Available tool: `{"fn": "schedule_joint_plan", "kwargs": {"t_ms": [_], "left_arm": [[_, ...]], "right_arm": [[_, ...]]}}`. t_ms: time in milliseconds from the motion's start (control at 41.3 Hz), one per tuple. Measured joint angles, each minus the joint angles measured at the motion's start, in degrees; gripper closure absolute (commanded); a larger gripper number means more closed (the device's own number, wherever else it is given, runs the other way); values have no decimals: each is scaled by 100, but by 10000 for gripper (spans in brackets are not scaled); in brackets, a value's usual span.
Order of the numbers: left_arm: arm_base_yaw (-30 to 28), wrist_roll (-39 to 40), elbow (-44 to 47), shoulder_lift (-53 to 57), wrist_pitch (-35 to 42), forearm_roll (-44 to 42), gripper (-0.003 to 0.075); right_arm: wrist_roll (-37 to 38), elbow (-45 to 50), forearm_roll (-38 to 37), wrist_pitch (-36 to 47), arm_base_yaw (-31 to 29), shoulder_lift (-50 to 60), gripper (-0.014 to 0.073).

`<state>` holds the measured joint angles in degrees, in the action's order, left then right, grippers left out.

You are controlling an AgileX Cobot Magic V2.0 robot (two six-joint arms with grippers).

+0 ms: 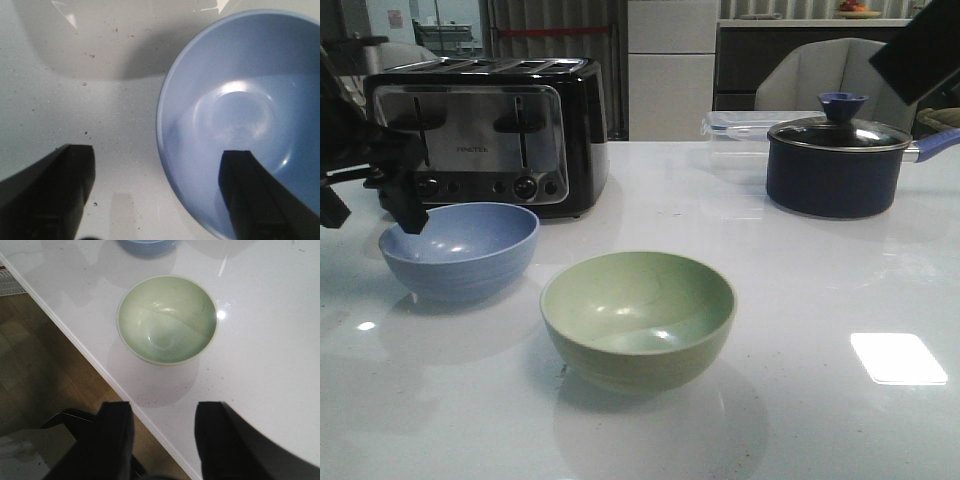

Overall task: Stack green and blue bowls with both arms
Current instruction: 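Grasp the rim of the light blue bowl with the left gripper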

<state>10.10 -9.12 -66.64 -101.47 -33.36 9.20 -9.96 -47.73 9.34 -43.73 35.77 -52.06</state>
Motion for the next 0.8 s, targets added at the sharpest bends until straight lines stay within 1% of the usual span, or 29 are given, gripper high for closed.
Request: {"fn": "schedule_joint_plan", "kwargs": {"t_ms": [121, 411, 435, 629, 798], "left_arm": [[0, -10, -104, -289, 92, 70, 340], [0, -10, -149, -440, 248, 107, 622], [0, -10, -158, -440, 248, 107, 632], [2, -10, -170, -226, 165, 121, 624], [2, -10, -424, 233, -401, 153, 624]], "right_arm": [[0, 0, 0, 0, 0, 0, 178], [0, 0, 0, 0, 0, 0, 178], [0, 0, 0, 0, 0, 0, 178], [0, 0, 0, 0, 0, 0, 178], [0, 0, 0, 0, 0, 0, 178]]}}
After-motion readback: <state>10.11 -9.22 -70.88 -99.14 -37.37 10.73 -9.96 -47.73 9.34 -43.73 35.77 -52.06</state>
